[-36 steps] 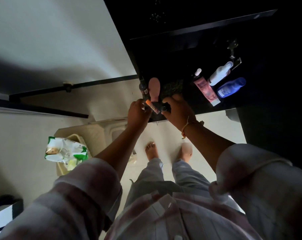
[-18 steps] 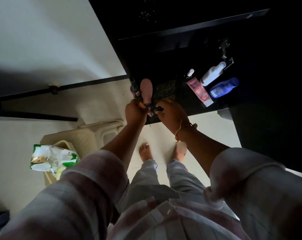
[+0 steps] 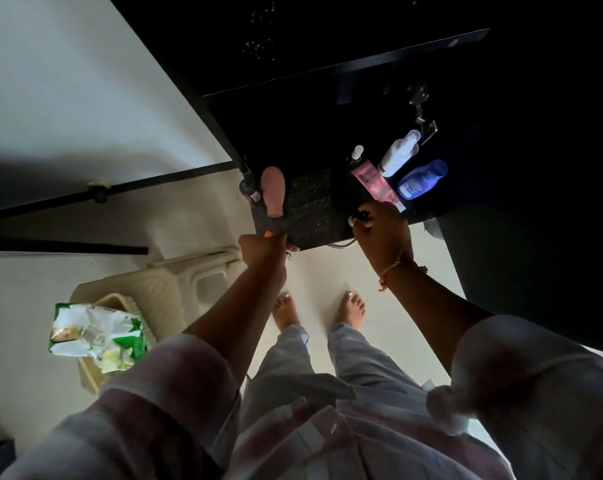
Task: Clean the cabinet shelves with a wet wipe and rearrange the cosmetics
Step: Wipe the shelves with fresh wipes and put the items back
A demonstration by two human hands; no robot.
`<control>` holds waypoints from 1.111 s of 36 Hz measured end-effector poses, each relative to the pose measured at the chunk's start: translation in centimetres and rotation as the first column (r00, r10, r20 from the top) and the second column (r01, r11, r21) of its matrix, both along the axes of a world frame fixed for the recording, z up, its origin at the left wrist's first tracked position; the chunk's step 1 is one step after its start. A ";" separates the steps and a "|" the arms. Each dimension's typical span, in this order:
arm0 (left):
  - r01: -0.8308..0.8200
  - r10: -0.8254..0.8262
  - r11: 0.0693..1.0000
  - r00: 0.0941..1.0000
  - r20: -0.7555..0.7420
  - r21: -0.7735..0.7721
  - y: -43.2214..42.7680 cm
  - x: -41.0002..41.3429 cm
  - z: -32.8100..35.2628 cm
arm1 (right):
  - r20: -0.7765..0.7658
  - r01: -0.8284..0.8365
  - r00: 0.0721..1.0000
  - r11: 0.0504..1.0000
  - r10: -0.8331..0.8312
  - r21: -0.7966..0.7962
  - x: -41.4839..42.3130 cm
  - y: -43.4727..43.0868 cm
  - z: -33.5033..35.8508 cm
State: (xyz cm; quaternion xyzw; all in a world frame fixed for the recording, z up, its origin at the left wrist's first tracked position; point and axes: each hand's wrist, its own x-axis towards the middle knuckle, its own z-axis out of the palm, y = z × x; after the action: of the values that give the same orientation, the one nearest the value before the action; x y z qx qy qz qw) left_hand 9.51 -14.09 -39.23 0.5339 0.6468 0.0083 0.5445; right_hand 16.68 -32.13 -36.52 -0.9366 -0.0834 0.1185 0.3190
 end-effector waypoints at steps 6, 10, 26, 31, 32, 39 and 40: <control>0.082 -0.067 0.993 0.981 0.181 -0.080 -4.1 1.7 0.6 | -0.009 0.054 0.998 0.996 -0.054 -0.073 1.1 -2.4 -0.2; 0.120 -0.091 0.984 0.974 0.205 -0.135 -5.8 4.7 0.4 | -0.002 0.070 0.998 0.996 -0.070 -0.061 1.8 -3.4 -0.5; 0.228 -0.221 0.973 0.961 0.168 -0.022 -9.2 11.9 -2.3 | 0.005 -0.022 1.000 0.990 0.023 -0.140 4.3 -5.2 -0.8; 0.253 -0.251 0.968 0.957 0.149 0.005 -10.0 12.7 -2.8 | 0.010 -0.029 0.999 0.990 0.031 -0.136 4.4 -5.4 -0.9; 0.271 -0.272 0.962 0.954 0.128 0.024 -10.0 12.7 -3.1 | 0.008 -0.033 0.999 0.989 0.035 -0.141 4.4 -5.4 -0.9; 0.291 -0.294 0.956 0.947 0.127 0.044 -10.0 12.9 -3.8 | -0.022 -0.061 0.998 0.989 0.058 -0.132 4.2 -5.5 -0.6; 0.298 -0.302 0.953 0.946 0.118 0.052 -10.0 12.8 -3.7 | -0.029 -0.059 0.998 0.991 0.056 -0.123 4.1 -5.5 -0.5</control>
State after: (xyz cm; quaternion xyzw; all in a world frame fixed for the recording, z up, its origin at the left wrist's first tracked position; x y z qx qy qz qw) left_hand 22.28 -24.06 -42.96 0.6335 0.5227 -0.0304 0.5697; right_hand 20.82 -37.66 -37.03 -0.9503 -0.0987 0.1444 0.2576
